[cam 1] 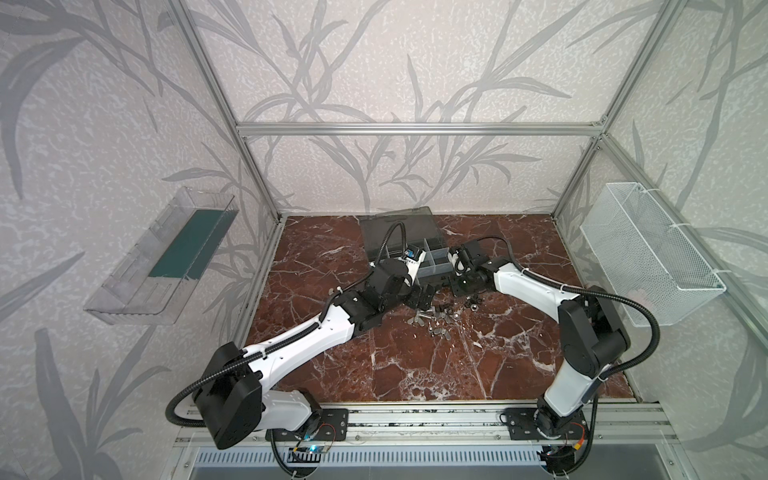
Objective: Sort the screws and nuts into containers
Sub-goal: 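Lift the black bolt over the box compartment and release it with the right gripper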
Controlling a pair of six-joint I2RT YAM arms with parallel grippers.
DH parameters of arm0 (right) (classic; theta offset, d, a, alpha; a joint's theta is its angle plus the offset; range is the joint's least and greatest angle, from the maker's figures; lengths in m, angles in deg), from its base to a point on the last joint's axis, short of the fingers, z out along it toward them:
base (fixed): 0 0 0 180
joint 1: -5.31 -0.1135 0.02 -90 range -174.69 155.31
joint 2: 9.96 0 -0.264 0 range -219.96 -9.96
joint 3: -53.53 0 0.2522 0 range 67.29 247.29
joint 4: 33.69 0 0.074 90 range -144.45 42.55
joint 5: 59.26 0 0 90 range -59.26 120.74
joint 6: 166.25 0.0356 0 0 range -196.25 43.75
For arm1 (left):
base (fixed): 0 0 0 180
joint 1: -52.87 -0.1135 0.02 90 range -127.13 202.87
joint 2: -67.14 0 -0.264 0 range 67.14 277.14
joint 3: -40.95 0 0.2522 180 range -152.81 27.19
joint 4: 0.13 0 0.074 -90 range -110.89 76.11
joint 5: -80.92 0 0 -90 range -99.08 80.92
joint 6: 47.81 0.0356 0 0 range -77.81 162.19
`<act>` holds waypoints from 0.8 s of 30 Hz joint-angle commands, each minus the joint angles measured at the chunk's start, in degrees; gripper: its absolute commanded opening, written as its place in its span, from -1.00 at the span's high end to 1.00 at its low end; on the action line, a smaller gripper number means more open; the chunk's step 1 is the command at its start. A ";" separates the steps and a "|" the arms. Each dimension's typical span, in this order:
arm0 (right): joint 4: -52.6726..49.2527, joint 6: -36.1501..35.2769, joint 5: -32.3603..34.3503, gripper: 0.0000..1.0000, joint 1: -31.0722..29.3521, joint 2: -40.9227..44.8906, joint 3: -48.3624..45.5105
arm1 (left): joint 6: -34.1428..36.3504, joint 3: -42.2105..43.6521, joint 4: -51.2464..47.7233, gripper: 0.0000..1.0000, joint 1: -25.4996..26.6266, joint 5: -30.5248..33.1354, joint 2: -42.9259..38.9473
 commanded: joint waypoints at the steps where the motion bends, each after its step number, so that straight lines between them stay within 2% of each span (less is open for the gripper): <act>1: -1.91 -0.41 -1.02 0.56 -0.20 -1.31 4.90 | 2.73 -1.12 -0.89 -0.98 -0.45 4.52 -2.89; 11: -1.64 0.83 -1.59 0.56 -0.04 -10.34 15.32 | 4.74 -0.37 -0.30 -0.99 -0.92 6.98 -4.69; 21: 0.89 2.75 -1.78 0.52 0.62 -14.69 17.13 | 3.75 -0.35 -0.35 -0.99 -1.01 5.68 -4.29; 24: 0.77 2.66 -1.81 0.46 0.75 -15.54 17.43 | 3.82 -0.43 -0.38 -0.99 -1.01 5.73 -4.31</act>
